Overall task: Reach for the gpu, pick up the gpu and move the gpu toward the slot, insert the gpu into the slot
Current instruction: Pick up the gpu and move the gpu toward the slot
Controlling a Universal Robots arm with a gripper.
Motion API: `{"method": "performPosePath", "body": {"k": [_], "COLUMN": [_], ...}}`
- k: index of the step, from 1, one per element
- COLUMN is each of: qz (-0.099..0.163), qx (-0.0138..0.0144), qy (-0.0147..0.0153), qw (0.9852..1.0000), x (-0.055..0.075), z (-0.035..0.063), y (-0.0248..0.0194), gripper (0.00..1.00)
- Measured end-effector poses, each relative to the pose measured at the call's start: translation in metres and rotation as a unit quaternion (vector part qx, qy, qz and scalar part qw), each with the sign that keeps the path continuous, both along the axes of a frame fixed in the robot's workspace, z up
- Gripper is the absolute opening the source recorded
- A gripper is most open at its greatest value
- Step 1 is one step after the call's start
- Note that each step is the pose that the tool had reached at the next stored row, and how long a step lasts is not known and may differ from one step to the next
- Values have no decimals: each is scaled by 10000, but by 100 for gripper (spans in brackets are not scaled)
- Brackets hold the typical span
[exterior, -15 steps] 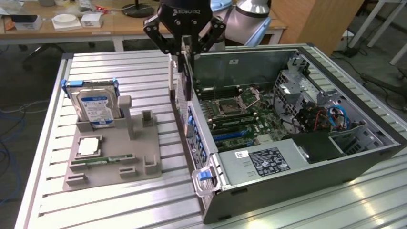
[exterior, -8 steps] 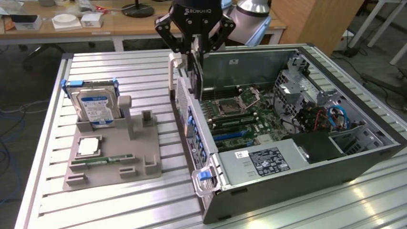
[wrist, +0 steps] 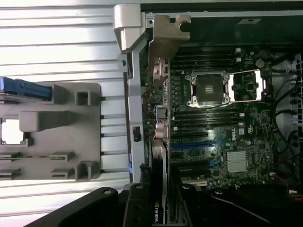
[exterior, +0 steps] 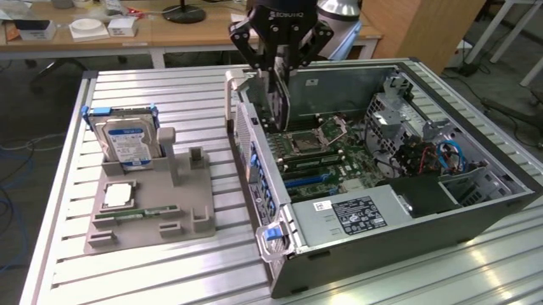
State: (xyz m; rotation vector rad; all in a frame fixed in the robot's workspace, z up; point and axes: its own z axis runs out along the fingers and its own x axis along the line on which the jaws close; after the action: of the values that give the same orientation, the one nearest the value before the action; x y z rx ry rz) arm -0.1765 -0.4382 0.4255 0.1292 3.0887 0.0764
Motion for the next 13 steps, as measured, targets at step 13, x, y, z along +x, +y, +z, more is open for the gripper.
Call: {"method": "performPosePath", "body": {"k": [13], "qz": [2], "qx": [4], "qy": [14], "qw": [10000], "x": [442], "z": [0], "y": [0], "gripper": [26]}}
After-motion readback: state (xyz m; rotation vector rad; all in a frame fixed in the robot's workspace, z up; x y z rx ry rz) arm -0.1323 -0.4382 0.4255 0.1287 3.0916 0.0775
